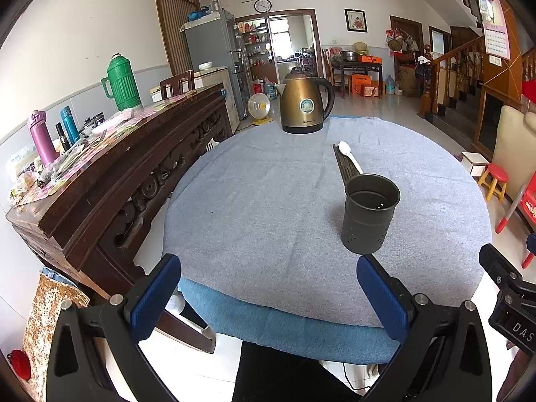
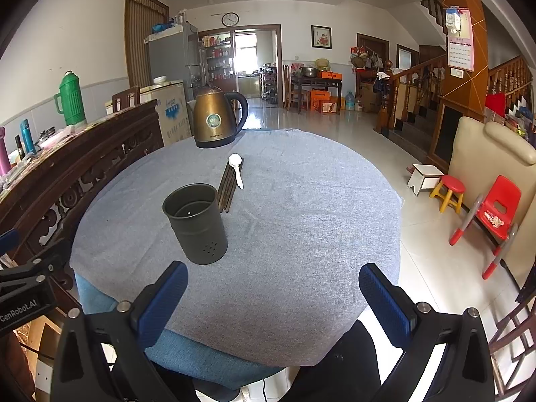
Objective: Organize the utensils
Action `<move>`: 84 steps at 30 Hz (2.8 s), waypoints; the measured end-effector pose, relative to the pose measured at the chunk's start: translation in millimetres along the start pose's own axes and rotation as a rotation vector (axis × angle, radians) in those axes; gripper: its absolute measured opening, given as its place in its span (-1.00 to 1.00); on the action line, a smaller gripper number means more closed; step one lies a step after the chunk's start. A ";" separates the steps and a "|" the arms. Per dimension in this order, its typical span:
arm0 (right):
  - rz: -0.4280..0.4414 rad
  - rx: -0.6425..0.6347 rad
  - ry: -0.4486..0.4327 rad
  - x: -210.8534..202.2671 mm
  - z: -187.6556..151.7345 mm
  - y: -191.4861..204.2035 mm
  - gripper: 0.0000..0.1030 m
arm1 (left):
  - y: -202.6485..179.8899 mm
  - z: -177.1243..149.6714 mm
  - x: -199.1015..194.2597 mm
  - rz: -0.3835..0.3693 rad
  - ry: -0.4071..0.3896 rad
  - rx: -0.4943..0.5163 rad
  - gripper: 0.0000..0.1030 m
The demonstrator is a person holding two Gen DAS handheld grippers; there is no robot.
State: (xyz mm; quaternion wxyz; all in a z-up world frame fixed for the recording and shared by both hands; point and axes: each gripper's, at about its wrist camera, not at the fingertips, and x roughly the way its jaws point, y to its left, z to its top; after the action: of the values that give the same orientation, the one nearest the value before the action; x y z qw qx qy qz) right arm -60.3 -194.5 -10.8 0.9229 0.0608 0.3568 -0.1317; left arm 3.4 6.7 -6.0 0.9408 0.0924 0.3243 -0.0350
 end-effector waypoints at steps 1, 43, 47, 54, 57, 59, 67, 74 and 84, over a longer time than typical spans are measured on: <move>0.000 0.000 0.001 0.4 -0.1 0.3 1.00 | 0.2 0.4 0.0 -0.001 0.007 -0.002 1.00; 0.037 0.104 0.100 103.6 52.1 -40.1 1.00 | 36.6 49.3 131.6 -0.011 0.136 -0.051 1.00; 0.097 0.107 0.136 155.0 93.0 -41.2 0.97 | 42.4 68.7 171.9 -0.037 0.191 -0.076 1.00; 0.226 0.079 0.250 275.1 165.1 -11.8 0.70 | 41.9 93.2 230.7 -0.071 0.288 -0.092 0.96; 0.263 0.035 0.292 327.6 191.7 11.2 0.61 | 37.8 99.2 245.1 -0.076 0.315 -0.076 0.74; 0.276 0.032 0.315 354.9 203.9 24.2 0.40 | 36.3 103.2 254.3 -0.077 0.326 -0.059 0.62; 0.303 0.038 0.419 460.7 240.6 70.4 0.36 | 42.1 118.1 286.4 -0.057 0.337 -0.051 0.50; 0.295 0.040 0.491 497.7 234.2 78.6 -0.36 | 39.3 129.0 313.8 -0.052 0.359 -0.032 0.50; 0.443 0.149 0.414 464.0 222.3 41.4 -0.42 | 1.2 156.5 347.7 -0.142 0.346 0.007 0.50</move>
State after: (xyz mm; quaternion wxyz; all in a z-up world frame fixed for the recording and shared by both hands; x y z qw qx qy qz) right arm 424.1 -293.3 -159.0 0.8299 0.2299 0.5046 0.0618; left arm 371.7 -25.0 -99.4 0.8659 0.0772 0.4867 -0.0862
